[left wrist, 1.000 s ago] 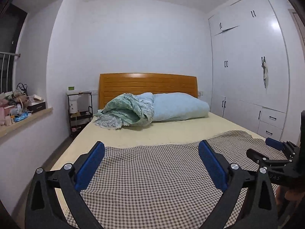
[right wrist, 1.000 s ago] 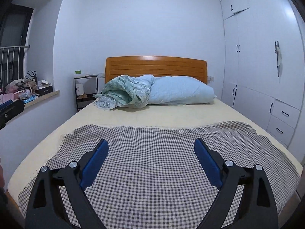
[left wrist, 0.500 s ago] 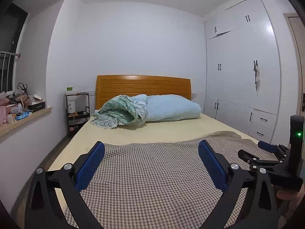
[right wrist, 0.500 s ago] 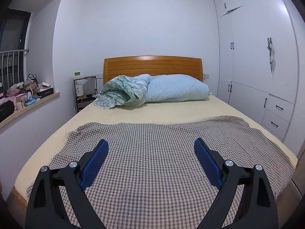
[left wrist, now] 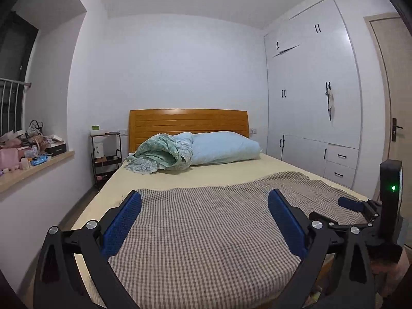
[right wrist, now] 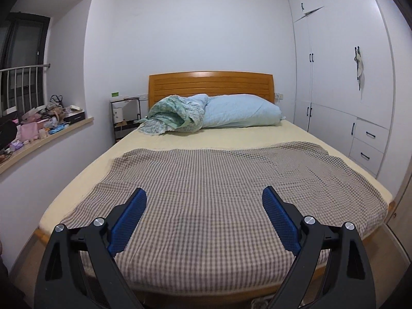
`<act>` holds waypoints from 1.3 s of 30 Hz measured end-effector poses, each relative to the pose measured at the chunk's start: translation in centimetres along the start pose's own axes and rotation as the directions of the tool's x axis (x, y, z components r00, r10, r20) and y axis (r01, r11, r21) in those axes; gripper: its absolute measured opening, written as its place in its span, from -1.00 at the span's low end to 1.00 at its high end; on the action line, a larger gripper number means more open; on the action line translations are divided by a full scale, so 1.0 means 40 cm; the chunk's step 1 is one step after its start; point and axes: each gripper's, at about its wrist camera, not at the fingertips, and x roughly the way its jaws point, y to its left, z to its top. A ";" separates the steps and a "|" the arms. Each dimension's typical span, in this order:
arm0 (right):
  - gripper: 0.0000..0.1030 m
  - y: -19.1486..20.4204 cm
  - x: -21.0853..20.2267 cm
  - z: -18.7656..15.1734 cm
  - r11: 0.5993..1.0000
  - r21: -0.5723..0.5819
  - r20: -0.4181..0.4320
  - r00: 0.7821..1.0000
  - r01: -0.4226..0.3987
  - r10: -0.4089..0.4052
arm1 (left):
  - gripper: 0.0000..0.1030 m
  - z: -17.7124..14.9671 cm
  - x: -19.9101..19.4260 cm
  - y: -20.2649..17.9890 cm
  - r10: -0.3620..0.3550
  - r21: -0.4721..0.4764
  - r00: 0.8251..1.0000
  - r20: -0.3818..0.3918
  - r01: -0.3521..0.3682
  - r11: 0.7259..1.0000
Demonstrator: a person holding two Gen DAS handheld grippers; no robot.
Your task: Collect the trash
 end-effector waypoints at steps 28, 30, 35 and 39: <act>0.70 0.039 -0.473 -0.323 0.998 0.058 0.059 0.998 -0.017 0.013 | 0.85 -0.277 -0.617 -0.073 0.111 -0.005 0.994 -0.006 -0.111 0.994; 0.70 0.038 -0.484 -0.325 0.999 0.042 0.068 0.998 0.012 -0.015 | 0.85 -0.276 -0.629 -0.076 0.116 -0.005 0.993 0.011 -0.116 0.993; 0.70 0.038 -0.502 -0.327 0.999 0.034 0.106 0.994 0.037 -0.040 | 0.85 -0.269 -0.624 -0.069 0.116 -0.009 0.993 0.020 -0.116 0.993; 0.70 0.045 -0.499 -0.333 0.999 0.013 0.108 0.994 0.032 -0.033 | 0.85 -0.257 -0.609 -0.059 0.112 -0.016 0.994 0.013 -0.111 0.994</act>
